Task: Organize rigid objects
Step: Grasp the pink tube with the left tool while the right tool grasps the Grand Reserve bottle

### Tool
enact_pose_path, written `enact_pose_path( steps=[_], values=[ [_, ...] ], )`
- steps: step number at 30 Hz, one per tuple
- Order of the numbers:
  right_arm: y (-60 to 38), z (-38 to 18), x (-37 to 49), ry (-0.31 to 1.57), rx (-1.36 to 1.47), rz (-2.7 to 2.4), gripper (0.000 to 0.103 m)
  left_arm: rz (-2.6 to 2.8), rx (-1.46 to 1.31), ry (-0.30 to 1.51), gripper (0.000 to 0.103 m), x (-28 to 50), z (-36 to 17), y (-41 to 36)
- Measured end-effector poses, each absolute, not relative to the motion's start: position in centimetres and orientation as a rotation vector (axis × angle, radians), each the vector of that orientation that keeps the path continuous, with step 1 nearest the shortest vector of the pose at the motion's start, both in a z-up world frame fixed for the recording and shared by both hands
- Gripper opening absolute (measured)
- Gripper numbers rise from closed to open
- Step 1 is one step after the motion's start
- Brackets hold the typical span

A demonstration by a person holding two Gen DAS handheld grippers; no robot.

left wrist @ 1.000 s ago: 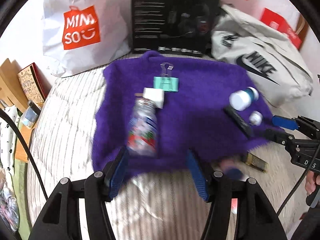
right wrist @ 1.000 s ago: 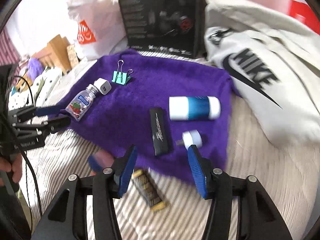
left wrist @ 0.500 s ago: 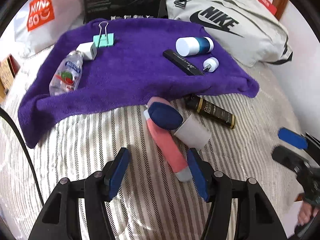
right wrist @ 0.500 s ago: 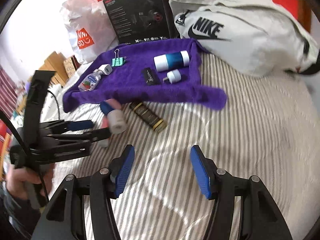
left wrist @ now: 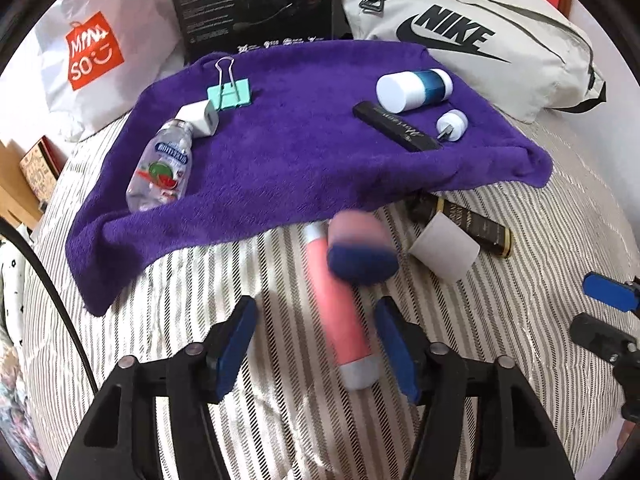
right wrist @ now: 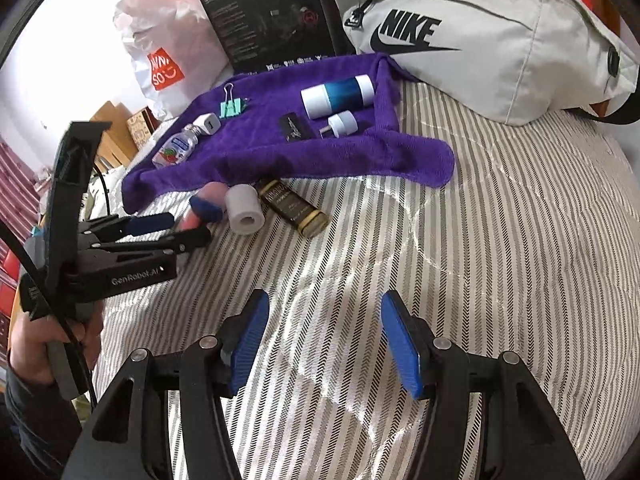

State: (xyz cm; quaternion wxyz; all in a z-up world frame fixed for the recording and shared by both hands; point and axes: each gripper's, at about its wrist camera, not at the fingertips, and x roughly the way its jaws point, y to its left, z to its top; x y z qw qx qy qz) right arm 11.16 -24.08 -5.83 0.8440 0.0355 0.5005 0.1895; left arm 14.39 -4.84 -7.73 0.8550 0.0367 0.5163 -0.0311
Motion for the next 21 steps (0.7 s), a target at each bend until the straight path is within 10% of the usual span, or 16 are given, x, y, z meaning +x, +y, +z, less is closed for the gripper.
enact_pose_path(
  steps=[5, 21],
  values=[
    [-23.8, -6.6, 11.7, 1.074, 0.061, 0.393, 0.058, -0.111, 0.076, 1.059, 0.017, 14.0, -7.6, -5.2],
    [-17.8, -6.9, 17.5, 1.016, -0.259, 0.501, 0.058, -0.102, 0.018, 1.063, 0.017, 12.6, -7.7, -1.1]
  ],
)
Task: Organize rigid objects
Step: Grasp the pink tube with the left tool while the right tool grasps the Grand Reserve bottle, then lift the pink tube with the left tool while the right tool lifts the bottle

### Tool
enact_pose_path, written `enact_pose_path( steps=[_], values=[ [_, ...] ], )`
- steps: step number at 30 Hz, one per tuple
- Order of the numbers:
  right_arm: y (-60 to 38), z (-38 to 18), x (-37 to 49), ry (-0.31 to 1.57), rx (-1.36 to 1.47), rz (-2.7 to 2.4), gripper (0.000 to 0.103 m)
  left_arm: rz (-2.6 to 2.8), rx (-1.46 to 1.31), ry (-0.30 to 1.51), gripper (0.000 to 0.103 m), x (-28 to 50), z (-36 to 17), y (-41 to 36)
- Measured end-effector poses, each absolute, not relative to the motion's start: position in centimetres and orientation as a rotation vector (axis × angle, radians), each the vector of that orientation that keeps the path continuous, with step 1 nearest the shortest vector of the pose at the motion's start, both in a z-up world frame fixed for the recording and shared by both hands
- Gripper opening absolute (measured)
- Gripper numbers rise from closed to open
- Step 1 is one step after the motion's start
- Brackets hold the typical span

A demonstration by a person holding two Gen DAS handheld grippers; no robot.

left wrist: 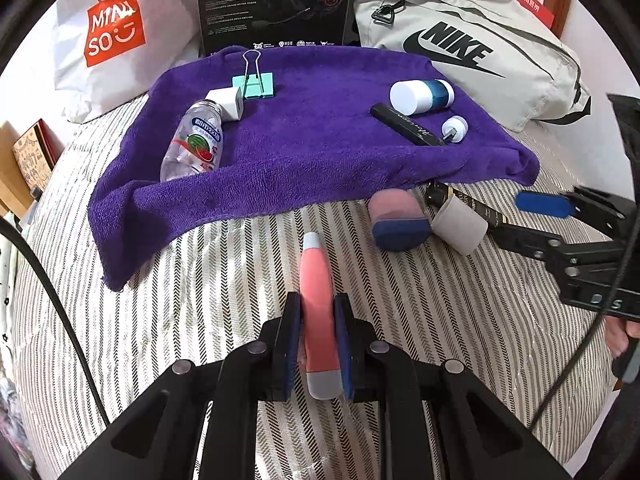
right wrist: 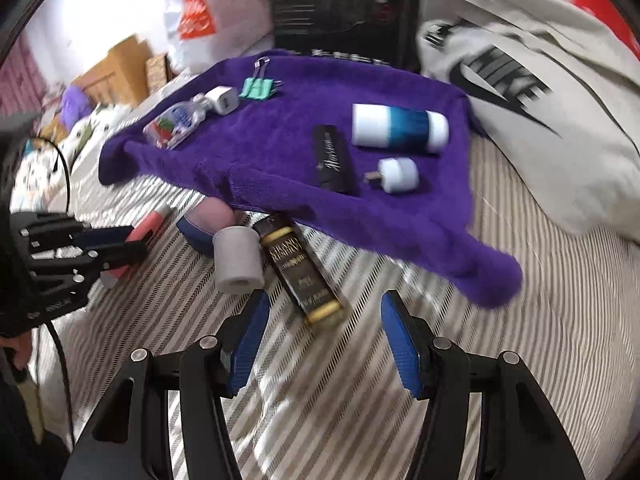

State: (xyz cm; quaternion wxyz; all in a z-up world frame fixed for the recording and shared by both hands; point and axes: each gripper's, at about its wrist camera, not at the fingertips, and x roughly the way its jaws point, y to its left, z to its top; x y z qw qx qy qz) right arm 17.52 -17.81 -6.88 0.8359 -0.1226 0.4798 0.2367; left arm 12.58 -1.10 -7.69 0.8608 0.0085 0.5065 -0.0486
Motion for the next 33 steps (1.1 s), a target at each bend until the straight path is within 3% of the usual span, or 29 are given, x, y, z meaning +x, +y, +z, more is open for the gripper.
enact_pose_path(
  steps=[7, 9, 12, 26, 33],
  values=[
    [-16.1, -8.0, 18.3, 0.991, -0.339, 0.555, 0.053, -0.1, 0.036, 1.066, 0.017, 12.6, -7.7, -1.3],
    [-15.9, -8.0, 18.8, 0.991, -0.321, 0.594, 0.033, -0.103, 0.028, 1.066, 0.017, 12.6, -7.8, -1.2],
    [-15.9, -7.9, 18.4, 1.014, -0.326, 0.581, 0.028, -0.103, 0.018, 1.059, 0.017, 12.6, -7.7, -1.2],
    [-17.8, -7.8, 14.2, 1.083, -0.272, 0.447, 0.028, -0.105, 0.001, 1.051, 0.017, 12.4, -7.6, -1.0],
    [-18.3, -7.9, 13.1, 1.002, -0.272, 0.455, 0.028, -0.095, 0.016, 1.011, 0.017, 11.9, -7.7, -1.3]
  ],
)
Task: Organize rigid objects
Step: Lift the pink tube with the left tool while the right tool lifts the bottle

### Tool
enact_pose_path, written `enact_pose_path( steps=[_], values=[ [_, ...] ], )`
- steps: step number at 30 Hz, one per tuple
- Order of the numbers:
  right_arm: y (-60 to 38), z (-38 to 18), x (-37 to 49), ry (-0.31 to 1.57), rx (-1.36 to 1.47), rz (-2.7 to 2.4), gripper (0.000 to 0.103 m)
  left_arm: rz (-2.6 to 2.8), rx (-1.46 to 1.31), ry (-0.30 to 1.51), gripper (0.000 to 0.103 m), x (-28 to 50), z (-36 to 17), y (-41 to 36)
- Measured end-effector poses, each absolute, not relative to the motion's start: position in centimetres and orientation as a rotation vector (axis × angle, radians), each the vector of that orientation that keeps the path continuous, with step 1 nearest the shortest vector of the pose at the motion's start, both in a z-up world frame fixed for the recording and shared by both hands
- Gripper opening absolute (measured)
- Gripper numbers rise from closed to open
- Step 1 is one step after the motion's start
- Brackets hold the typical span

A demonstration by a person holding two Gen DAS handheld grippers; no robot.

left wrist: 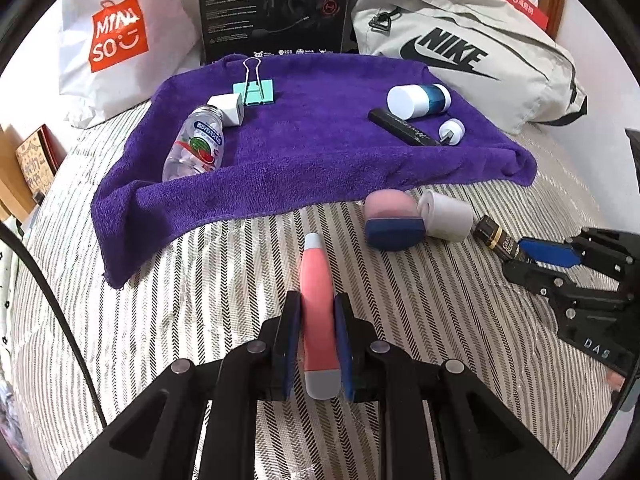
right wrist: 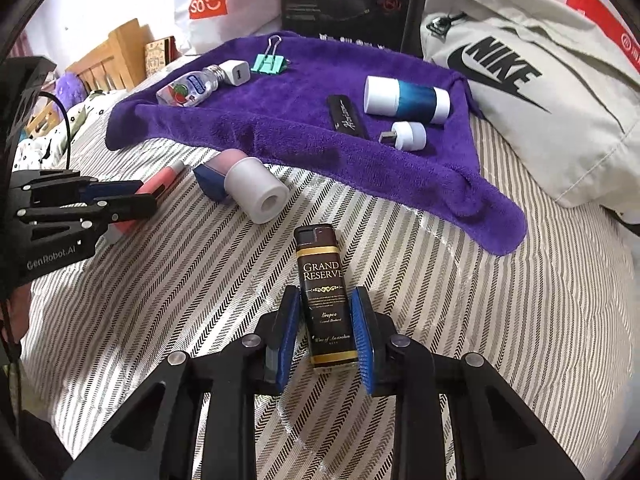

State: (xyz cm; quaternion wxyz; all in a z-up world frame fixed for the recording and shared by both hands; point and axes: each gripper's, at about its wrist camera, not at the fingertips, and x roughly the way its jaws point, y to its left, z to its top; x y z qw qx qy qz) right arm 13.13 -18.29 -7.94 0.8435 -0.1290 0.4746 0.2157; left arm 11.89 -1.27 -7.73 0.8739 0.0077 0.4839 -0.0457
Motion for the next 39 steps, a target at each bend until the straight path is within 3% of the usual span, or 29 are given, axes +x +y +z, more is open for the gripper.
enact_pose_path(
  steps=[9, 16, 39],
  values=[
    [-19.2, -8.5, 11.9, 0.879, -0.184, 0.443, 0.028, -0.086, 0.0, 0.949, 0.017, 11.3, -7.9, -1.1],
    [-19.1, -8.6, 12.2, 0.878, -0.178, 0.445, 0.028, -0.069, 0.016, 0.878, 0.017, 10.3, -8.2, -1.3],
    [-18.5, -8.6, 11.5, 0.859, -0.245, 0.41, 0.027, -0.051, 0.044, 0.876, 0.017, 10.3, -8.3, -1.7]
  ],
)
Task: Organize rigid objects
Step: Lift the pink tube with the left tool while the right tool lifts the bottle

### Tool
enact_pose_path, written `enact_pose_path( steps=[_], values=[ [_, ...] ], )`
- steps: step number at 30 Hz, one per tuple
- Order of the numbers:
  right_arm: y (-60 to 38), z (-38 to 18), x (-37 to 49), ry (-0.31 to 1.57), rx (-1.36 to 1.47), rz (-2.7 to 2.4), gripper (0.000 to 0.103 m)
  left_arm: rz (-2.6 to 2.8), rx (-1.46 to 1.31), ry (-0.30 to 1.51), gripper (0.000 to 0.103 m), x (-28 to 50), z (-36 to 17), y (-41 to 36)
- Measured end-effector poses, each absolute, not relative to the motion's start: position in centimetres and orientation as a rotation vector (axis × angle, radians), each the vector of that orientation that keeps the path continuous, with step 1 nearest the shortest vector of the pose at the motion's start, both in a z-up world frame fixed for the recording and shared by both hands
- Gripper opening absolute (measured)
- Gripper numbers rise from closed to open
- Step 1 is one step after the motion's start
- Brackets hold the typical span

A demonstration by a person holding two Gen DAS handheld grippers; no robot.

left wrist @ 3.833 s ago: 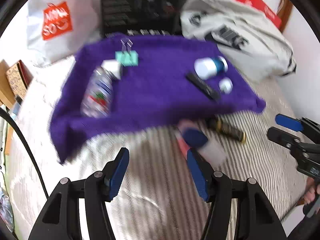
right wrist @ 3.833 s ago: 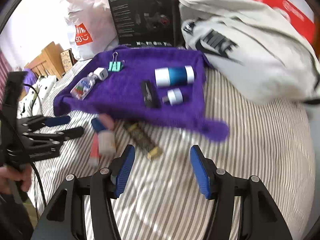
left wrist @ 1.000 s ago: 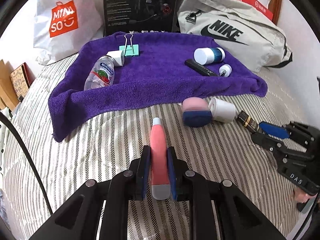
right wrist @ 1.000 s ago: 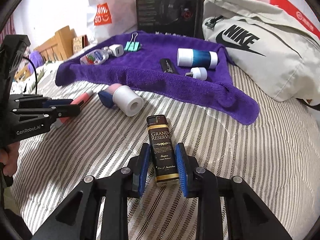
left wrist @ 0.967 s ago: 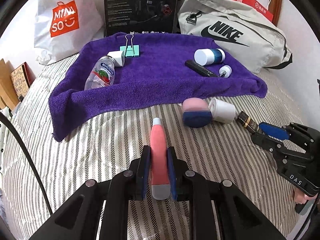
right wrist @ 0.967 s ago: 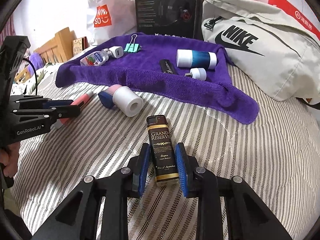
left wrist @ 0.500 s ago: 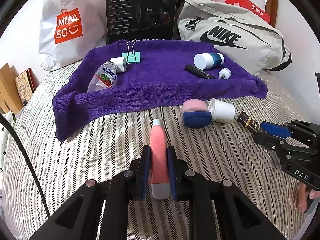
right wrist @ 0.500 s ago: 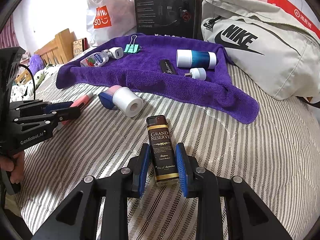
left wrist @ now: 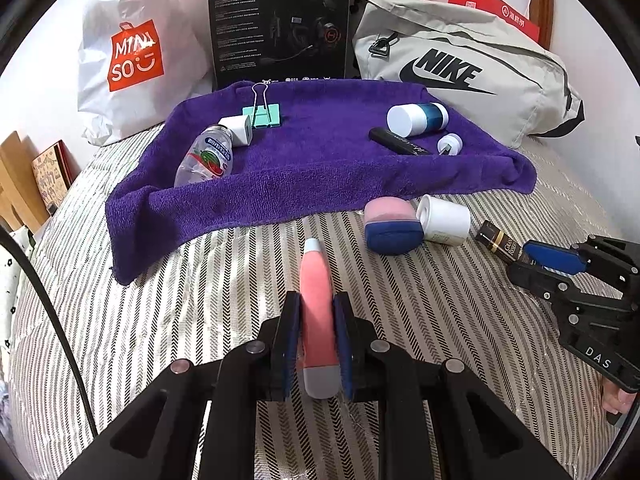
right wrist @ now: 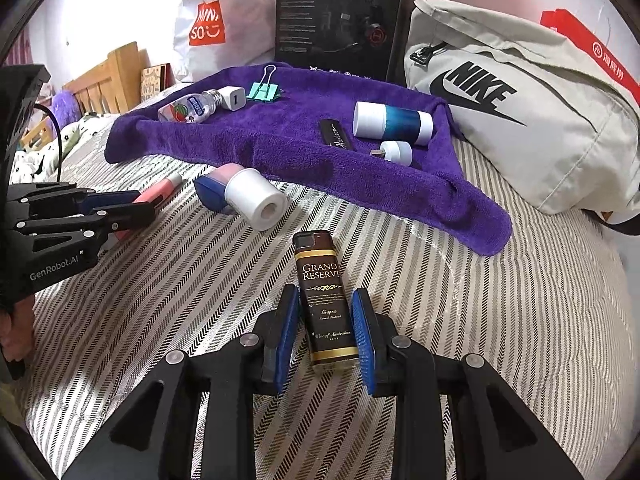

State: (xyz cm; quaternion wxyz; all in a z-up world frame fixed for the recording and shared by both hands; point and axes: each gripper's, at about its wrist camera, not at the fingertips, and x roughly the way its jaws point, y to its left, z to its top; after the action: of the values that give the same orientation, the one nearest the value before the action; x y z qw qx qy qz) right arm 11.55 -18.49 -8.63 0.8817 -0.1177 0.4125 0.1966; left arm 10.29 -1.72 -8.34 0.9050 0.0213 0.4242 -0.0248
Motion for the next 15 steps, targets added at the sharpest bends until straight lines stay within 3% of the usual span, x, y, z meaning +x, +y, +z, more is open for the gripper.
enact_pose_path(
  steps=[15],
  values=[
    [-19.21, -8.67, 11.98, 0.873, -0.188, 0.441, 0.03, -0.048, 0.043, 0.876, 0.017, 10.27, -8.28, -1.56]
  ],
)
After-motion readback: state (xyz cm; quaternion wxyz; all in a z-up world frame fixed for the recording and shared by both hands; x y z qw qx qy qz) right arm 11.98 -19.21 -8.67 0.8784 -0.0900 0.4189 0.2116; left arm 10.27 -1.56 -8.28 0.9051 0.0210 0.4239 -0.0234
